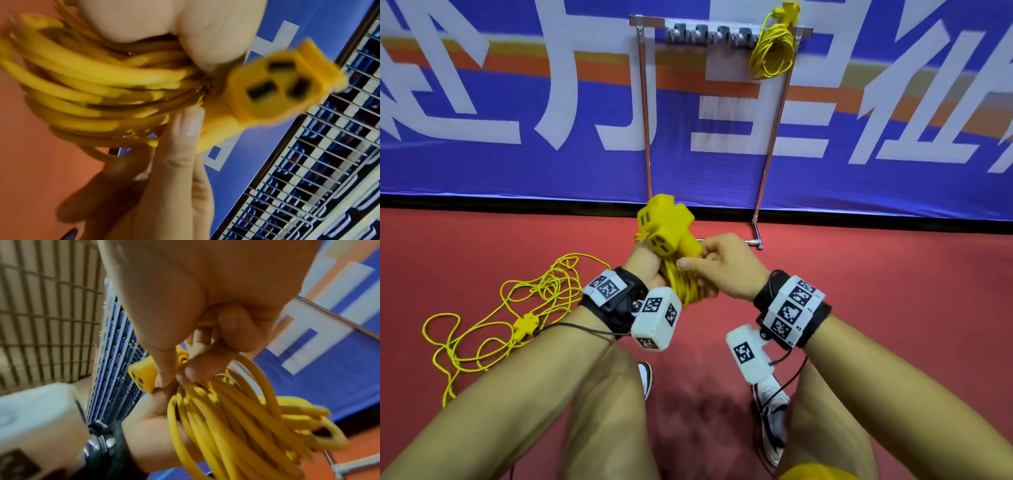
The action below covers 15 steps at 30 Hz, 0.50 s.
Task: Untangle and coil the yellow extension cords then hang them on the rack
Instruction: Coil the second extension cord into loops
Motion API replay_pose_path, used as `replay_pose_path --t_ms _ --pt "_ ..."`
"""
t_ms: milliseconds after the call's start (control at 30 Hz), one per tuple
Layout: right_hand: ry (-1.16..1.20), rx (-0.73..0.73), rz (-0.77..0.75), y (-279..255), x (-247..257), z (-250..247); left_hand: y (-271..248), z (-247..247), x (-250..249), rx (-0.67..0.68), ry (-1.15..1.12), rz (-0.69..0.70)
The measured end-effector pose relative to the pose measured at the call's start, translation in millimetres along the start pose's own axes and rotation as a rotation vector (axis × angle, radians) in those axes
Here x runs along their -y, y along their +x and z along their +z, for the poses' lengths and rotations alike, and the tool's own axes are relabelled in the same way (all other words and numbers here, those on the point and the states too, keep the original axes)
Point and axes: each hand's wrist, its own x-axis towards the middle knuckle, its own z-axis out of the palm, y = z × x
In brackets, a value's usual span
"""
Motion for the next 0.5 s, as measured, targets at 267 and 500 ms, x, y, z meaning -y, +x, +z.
replay_pose_path --t_ms 267,500 --pt "-0.591 -0.288 0.036 2.9 3.5 -11.5 -4.1 10.8 13.1 -0.012 -0.308 0.111" --pt "0.049 0.041 0.204 17.7 -1.8 -15.2 -9.5 33.9 -0.8 0.137 -0.280 0.027"
